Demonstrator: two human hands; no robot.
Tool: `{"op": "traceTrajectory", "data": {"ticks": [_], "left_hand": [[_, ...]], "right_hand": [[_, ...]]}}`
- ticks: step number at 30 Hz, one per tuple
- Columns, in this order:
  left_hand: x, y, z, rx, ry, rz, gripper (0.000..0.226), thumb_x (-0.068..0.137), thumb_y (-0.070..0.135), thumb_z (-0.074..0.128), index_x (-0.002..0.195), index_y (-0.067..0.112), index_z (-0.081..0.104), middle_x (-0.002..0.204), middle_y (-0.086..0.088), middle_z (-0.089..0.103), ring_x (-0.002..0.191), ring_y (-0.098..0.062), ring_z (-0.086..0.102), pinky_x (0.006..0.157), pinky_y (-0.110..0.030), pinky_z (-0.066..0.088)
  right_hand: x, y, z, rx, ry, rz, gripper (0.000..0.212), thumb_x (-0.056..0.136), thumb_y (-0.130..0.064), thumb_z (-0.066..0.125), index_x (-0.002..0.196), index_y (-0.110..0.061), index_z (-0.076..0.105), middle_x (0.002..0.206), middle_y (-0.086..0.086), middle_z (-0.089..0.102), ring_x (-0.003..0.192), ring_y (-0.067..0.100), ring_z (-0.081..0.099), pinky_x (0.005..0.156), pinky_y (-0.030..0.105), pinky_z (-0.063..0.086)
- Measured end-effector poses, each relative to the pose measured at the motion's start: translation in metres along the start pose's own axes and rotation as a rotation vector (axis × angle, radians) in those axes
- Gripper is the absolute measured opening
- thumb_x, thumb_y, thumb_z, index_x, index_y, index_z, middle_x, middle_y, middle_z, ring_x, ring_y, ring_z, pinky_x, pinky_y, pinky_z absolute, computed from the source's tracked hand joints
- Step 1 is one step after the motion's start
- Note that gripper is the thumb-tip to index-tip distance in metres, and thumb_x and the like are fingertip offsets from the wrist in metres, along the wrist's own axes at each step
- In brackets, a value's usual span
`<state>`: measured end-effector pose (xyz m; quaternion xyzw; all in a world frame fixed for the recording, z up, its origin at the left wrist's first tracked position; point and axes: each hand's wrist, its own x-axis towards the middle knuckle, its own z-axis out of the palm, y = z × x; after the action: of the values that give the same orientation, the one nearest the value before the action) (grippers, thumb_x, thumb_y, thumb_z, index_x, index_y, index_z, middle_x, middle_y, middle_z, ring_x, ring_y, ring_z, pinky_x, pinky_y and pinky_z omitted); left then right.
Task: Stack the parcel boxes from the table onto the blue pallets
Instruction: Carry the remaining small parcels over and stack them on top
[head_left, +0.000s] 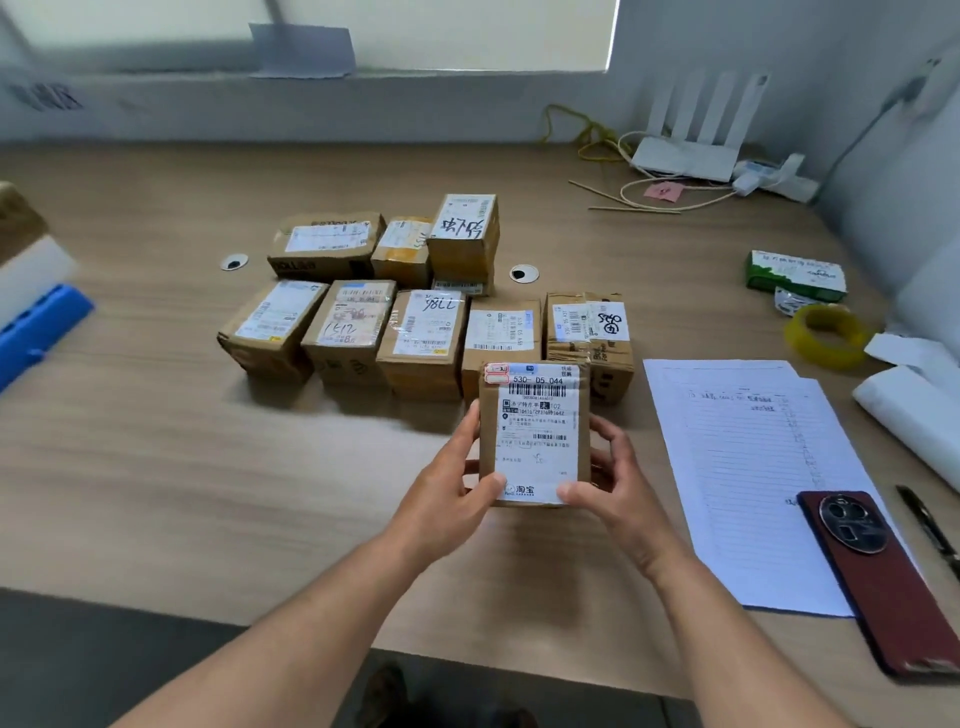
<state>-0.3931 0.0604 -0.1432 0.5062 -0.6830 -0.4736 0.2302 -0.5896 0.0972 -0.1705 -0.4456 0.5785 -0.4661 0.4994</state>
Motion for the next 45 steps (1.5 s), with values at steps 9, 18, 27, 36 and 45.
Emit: {"op": "traceTrajectory", "data": {"ticks": [9,18,27,36,45], "left_hand": [[-0.027,-0.008,-0.080,0.088,0.193,0.013,0.059,0.097,0.030,0.049,0.141,0.051,0.016,0.132,0.023,0.046,0.096,-0.002,0.059,0.087,-0.025,0.049],[-0.056,-0.037,-0.173,0.263,0.465,0.046,0.061,0.094,0.031,0.054,0.148,0.030,0.024,0.140,0.001,0.048,0.112,-0.009,0.055,0.092,-0.033,0.049],[-0.107,-0.082,-0.286,0.605,0.605,-0.037,0.078,0.088,0.041,0.061,0.150,0.026,0.016,0.146,0.002,0.038,0.130,-0.014,0.041,0.104,-0.035,0.041],[-0.162,-0.130,-0.393,0.661,0.687,-0.039,0.081,0.085,0.047,0.063,0.149,0.027,0.017,0.147,0.001,0.037,0.133,-0.016,0.038,0.108,-0.039,0.037],[-0.211,-0.175,-0.482,0.741,0.746,-0.046,0.076,0.087,0.050,0.057,0.148,0.023,0.021,0.150,0.002,0.033,0.138,-0.017,0.029,0.112,-0.035,0.023]], "right_hand": [[0.030,-0.033,0.060,0.003,-0.140,-0.083,0.072,0.058,-0.024,0.074,0.117,-0.050,0.043,0.117,0.003,0.063,0.108,0.014,0.061,0.087,0.031,0.054],[0.042,-0.084,0.140,-0.010,-0.228,-0.115,0.081,0.057,-0.024,0.074,0.130,-0.040,0.043,0.116,0.001,0.061,0.111,0.017,0.057,0.078,0.028,0.057],[0.038,-0.127,0.262,0.029,-0.291,-0.203,0.066,0.068,-0.013,0.074,0.114,-0.049,0.045,0.114,0.005,0.060,0.107,0.024,0.062,0.070,0.027,0.058],[0.025,-0.158,0.396,0.022,-0.350,-0.247,0.063,0.073,-0.007,0.074,0.114,-0.045,0.045,0.111,0.012,0.063,0.100,0.023,0.066,0.072,0.027,0.058],[0.022,-0.176,0.509,0.004,-0.404,-0.265,0.063,0.062,-0.016,0.070,0.112,-0.047,0.046,0.103,0.015,0.067,0.094,0.025,0.069,0.069,0.025,0.056]]}}
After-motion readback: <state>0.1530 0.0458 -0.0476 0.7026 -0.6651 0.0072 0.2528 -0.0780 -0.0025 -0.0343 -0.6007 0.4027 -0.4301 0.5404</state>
